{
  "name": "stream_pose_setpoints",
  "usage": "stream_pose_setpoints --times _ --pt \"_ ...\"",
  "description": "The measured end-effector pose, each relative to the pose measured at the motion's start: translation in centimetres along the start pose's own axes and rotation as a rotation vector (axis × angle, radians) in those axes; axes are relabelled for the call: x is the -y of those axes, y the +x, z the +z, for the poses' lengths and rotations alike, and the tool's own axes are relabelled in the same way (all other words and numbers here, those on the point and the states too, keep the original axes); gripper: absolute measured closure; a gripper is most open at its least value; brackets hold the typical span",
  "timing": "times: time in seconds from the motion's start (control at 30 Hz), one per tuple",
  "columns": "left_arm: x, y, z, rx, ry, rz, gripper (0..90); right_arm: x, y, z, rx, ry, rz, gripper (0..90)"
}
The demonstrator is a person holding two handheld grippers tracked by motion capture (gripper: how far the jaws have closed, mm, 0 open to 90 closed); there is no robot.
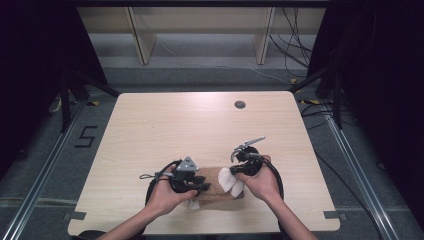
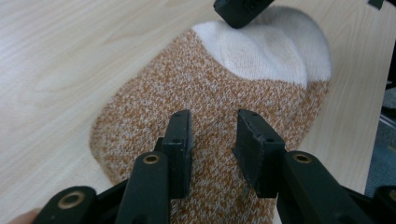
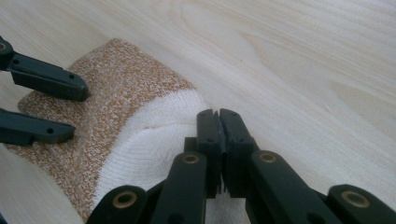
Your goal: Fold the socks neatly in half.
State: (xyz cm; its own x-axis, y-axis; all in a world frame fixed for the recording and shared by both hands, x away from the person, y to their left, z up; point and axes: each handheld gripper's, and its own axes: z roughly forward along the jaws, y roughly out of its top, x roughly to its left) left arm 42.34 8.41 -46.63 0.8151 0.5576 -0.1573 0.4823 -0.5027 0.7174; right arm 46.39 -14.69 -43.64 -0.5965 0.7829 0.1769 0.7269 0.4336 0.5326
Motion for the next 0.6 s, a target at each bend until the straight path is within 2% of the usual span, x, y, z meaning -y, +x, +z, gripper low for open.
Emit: stream_pose_setpoints --times 0.07,0.1,0.17,0.23,0.3,0.4,0.57,0.6 --pt "0.2 -0.2 0.3 -0.002 -0.005 0.001 65.2 0.2 0.4 -0.2 0.007 0.017 0.031 83.6" --pt "0.2 -0.3 0.4 -0.005 0.000 0.008 65.3 0.2 0.2 -0.2 0.018 -0.008 -0.006 78.8" --pt "0.2 -0.2 0.3 -0.004 0.002 0.006 65.4 0.2 0.4 -0.9 0.044 -0.041 -0.026 71.6" --pt "0.2 -0.3 0.3 -0.003 -0.001 0.002 65.4 0.3 0.9 -2.0 0.075 -0.086 -0.049 69.1" --pt "0.3 -0.3 0.3 -0.006 0.003 0.015 65.5 0.6 1.3 -2.9 0.076 -0.113 -0.053 68.2" --pt "0.2 -0.3 0.5 -0.010 0.004 0.021 65.5 1.4 1.7 -2.9 0.059 -0.085 -0.038 67.6" --pt "0.2 -0.3 0.5 -0.004 0.003 0.025 65.5 2.4 0.9 -1.4 0.063 -0.049 -0.027 67.5" --pt "0.3 -0.3 0.6 -0.005 -0.010 0.013 65.4 2.5 0.9 -1.2 0.063 -0.048 -0.007 67.5"
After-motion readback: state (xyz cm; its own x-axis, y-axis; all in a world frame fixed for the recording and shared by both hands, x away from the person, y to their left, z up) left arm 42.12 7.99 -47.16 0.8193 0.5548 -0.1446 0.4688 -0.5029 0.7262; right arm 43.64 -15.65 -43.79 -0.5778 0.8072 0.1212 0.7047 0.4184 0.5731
